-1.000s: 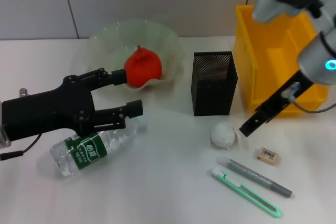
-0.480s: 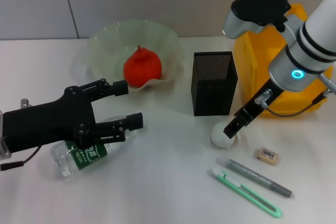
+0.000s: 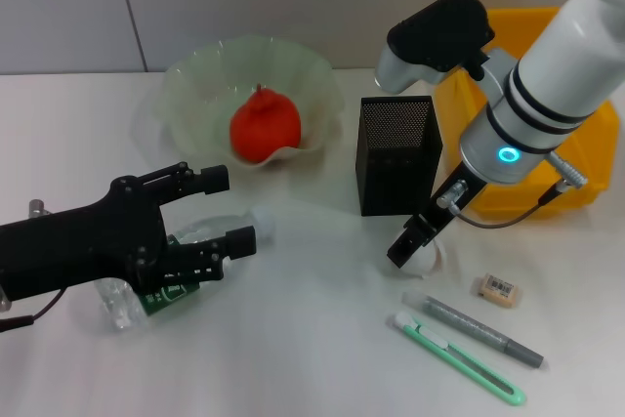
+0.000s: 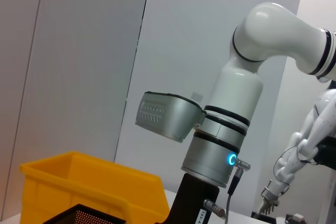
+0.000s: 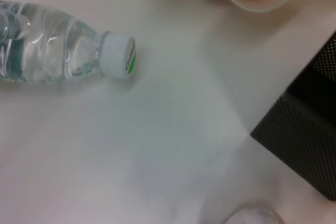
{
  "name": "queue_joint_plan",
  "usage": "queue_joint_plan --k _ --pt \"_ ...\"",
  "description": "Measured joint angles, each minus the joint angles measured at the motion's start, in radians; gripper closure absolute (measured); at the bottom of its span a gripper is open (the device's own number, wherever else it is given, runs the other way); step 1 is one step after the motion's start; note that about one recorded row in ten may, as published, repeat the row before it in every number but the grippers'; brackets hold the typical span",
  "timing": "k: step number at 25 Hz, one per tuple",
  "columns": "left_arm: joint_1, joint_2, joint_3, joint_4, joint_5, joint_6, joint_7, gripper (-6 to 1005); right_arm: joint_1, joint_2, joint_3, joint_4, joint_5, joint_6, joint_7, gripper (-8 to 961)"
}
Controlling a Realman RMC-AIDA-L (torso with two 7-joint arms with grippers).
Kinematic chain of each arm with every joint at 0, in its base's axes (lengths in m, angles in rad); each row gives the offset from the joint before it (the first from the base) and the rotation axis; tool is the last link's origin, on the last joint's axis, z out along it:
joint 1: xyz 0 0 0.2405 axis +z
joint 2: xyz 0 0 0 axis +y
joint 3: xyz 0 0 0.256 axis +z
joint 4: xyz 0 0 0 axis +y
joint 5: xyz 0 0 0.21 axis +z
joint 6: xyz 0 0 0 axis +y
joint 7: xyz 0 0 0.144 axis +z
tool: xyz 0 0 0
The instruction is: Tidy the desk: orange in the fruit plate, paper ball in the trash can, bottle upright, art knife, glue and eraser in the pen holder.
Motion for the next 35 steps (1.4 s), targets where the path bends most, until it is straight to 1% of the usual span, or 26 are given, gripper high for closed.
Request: queue_joint_plan --k 2,5,10,17,23,28,29,32,34,35 --pt "0.005 -0.002 0.000 0.000 0.000 0.001 0.011 179 0.003 0.000 -0.007 0.009 0.000 0.007 0.001 292" --pt "0.008 -0.006 -0.001 0.000 0.004 0.002 0.018 182 0.027 0.000 -0.019 0.062 0.001 0.028 0.002 294" --pt "0.009 -0.007 0.002 -0.019 0.010 0.001 0.029 186 0.043 0.001 -0.034 0.091 -0.001 0.038 0.007 296" --pt "0.011 -0.006 -0.001 -0.039 0.011 0.001 0.046 193 0.052 0.002 -0.090 0.092 -0.006 0.041 0.038 300" --pt "0.011 -0.006 -0.003 -0.049 0.009 0.002 0.069 198 0.049 0.002 -0.087 0.093 -0.001 0.050 0.045 303" --pt "0.013 -0.006 -0.010 -0.072 0.007 0.003 0.096 202 0.043 0.001 -0.094 0.081 -0.001 0.032 0.045 305" --pt "0.013 -0.006 -0.012 -0.078 0.007 0.004 0.101 203 0.038 0.001 -0.094 0.067 -0.001 0.019 0.045 306" --pt "0.013 -0.006 -0.014 -0.083 0.007 0.004 0.104 206 0.009 0.000 -0.093 -0.018 -0.003 -0.045 0.047 380" --pt "0.013 -0.006 -0.014 -0.088 0.006 0.004 0.109 207 -0.022 -0.001 -0.088 -0.113 -0.005 -0.104 0.053 429" --pt "0.014 -0.006 -0.014 -0.088 0.006 0.004 0.112 208 -0.043 -0.002 -0.086 -0.176 -0.006 -0.139 0.062 434"
